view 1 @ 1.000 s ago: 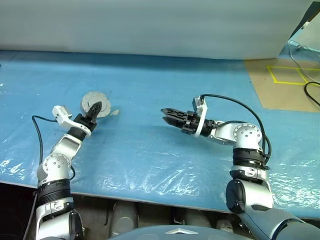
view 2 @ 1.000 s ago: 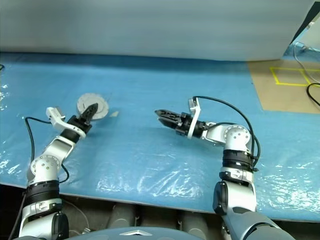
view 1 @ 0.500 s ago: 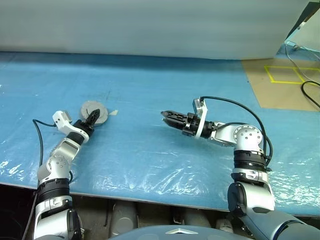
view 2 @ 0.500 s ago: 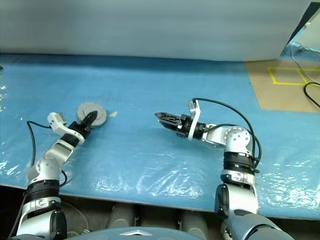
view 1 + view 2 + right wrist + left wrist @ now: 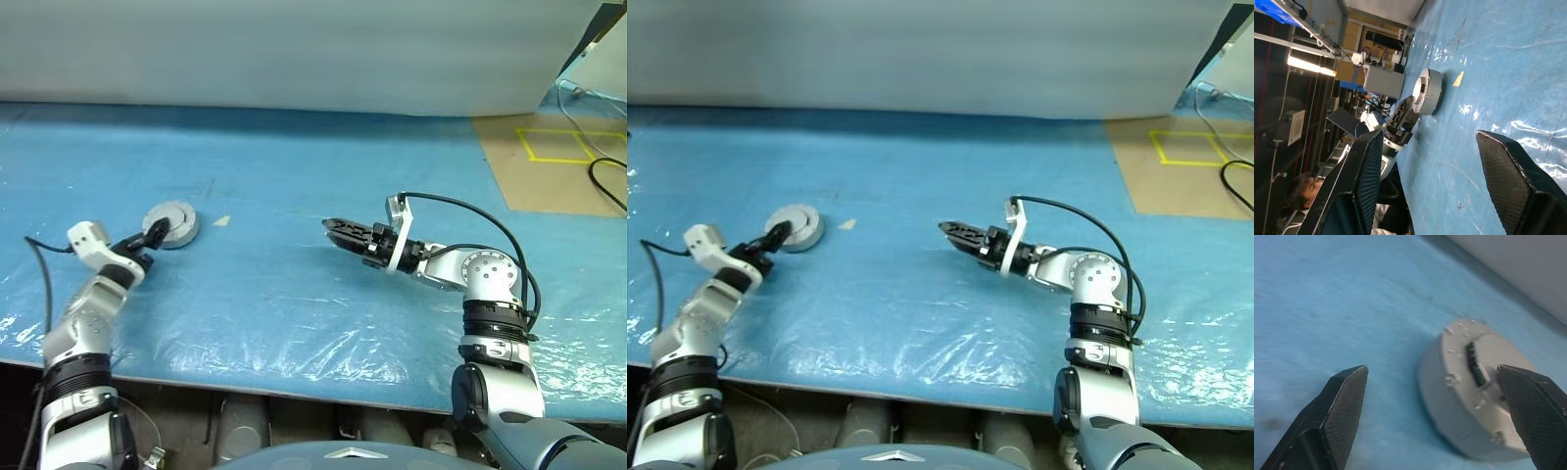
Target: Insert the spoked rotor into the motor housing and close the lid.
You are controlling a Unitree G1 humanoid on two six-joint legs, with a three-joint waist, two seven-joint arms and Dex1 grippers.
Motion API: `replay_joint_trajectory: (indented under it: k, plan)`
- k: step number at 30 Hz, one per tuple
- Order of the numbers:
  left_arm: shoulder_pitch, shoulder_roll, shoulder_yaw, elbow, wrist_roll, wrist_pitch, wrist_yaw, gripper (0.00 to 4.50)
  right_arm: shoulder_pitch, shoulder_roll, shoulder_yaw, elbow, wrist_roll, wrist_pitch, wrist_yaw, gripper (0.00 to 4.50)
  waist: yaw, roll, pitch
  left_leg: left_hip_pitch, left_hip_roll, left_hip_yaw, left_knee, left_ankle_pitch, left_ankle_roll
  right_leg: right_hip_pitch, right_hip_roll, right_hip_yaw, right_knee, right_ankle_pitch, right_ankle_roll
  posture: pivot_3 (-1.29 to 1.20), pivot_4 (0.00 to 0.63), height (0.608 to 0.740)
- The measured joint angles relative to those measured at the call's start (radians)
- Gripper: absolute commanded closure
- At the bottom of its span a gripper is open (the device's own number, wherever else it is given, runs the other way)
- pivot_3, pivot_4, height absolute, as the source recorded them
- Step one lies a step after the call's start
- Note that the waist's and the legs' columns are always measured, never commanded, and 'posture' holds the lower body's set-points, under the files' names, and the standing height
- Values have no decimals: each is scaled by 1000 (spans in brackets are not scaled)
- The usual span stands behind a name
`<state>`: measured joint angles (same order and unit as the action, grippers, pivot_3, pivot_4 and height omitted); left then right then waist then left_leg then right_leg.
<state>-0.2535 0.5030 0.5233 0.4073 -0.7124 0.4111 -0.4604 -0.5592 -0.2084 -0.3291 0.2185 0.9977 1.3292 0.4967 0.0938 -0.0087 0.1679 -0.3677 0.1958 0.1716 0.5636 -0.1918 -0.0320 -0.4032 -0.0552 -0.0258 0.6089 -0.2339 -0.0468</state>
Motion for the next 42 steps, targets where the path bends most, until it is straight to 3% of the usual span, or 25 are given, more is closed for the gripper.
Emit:
replay_joint_trajectory:
  k: [5, 9, 20, 27, 33, 42]
  plan:
    - [45, 88, 1, 28, 24, 17, -98, 31, 4, 7, 0, 0, 0, -7, 0, 1360, 4, 0, 0, 0, 0, 0, 0, 0, 0, 0, -1, 0, 0, -2, -4, 0, 150, 740]
    - [50, 96, -11, -32, 27, 31, -168, 31, 12, -4, 13, -11, -13, -27, 13, 1360, 6, 0, 0, 0, -1, 0, 1, 0, 0, 1, -2, 0, 0, -2, -4, 0, 150, 740]
    - [-22, 98, -178, -368, -10, 138, -313, 31, 61, -197, 120, -128, -133, -246, 211, 1360, 2, 0, 0, 0, -1, 1, 1, 0, 0, 0, -2, 0, 1, -2, -4, 0, 150, 740]
    - [-98, 49, -372, -471, 19, 154, -377, 31, 142, -271, 258, -227, -325, -492, 295, 1360, 0, 0, 0, -1, -1, 1, 0, 0, 1, -1, -2, 0, 0, -2, -4, 0, 150, 740]
    - [-84, -12, -513, -432, 127, 84, -434, 31, 191, -271, 280, -267, -396, -600, 306, 1360, -3, 0, 0, -1, -1, 1, 0, 0, 1, -1, -2, 1, 1, -2, -4, 0, 150, 740]
    - [-94, -66, -560, -371, 185, 37, -460, 31, 260, -265, 348, -331, -493, -704, 301, 1360, -2, 0, 0, -1, -1, 1, 1, 0, 2, -1, -2, 1, 1, -2, -4, 0, 150, 740]
